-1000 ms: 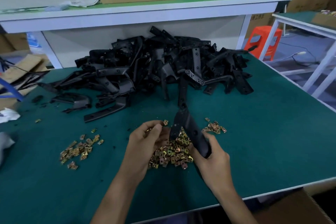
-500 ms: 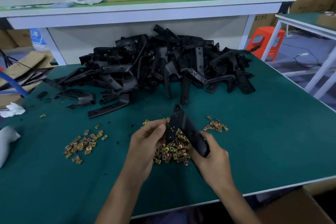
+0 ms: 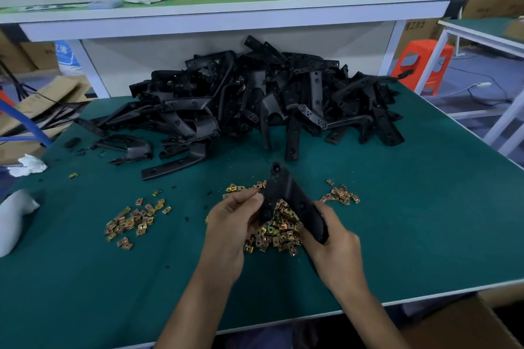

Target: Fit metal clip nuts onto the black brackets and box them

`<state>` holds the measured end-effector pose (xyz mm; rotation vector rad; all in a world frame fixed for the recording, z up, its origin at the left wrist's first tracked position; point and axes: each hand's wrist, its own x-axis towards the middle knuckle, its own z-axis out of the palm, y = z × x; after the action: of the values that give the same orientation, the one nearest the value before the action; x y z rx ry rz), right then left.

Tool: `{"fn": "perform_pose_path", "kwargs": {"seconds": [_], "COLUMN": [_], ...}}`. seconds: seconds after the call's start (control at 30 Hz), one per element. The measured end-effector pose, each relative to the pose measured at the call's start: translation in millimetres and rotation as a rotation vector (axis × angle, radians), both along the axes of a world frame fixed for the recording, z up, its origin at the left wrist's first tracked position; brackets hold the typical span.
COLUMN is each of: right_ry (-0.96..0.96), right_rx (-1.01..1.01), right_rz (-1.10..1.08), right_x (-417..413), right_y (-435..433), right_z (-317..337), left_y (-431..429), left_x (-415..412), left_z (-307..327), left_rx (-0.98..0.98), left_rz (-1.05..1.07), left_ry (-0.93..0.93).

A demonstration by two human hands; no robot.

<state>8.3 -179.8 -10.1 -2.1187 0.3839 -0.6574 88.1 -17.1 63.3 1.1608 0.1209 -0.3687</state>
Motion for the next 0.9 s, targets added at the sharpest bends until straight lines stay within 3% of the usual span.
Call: {"fn": "perform_pose_path", "kwargs": {"seconds": [0.37, 0.47, 0.53, 0.6, 0.67, 0.73, 0.8, 0.9], "right_ry": [0.005, -0.007, -0.003, 0.011, 0.027, 0.026, 0.015, 0.015], "right_rx": [-0.229, -0.231, -0.127, -0.028, 0.023, 0.052, 0.064, 0.069], "right_rz": [-0.076, -0.097, -0.098, -0.083, -0.074, -0.068, -0.070, -0.074], "right_x": [-1.2, -2.0, -0.7, 0.6, 0.2, -0.8, -0.6, 1.0], "right_y": [1.8, 2.1, 0.2, -1.7, -1.6, -1.2, -1.9, -3.5], "right_z": [2.3, 1.4, 0.5, 0.0, 0.8, 1.5, 1.9, 1.1], "left_y": [-7.0, -9.5, -7.4, 0.2, 11.6, 21.6, 27.2, 29.1], "left_x": [-6.3, -6.9, 4.7, 28.7, 57.8, 81.3, 95.6, 105.8], "left_z": [-10.2, -10.2, -6.6, -6.6, -13.2, -24.9, -35.2, -40.3], "left_rx": [0.169, 0.269, 0.353, 0.614, 1.074, 1.397, 1.506, 1.454], "left_rz": [-0.017, -0.027, -0.095, -0.106, -0.083, -0.179, -0.314, -0.337], "left_ry": [0.065, -0.044, -0.209, -0.447, -0.695, -0.792, -0.792, -0.805]}}
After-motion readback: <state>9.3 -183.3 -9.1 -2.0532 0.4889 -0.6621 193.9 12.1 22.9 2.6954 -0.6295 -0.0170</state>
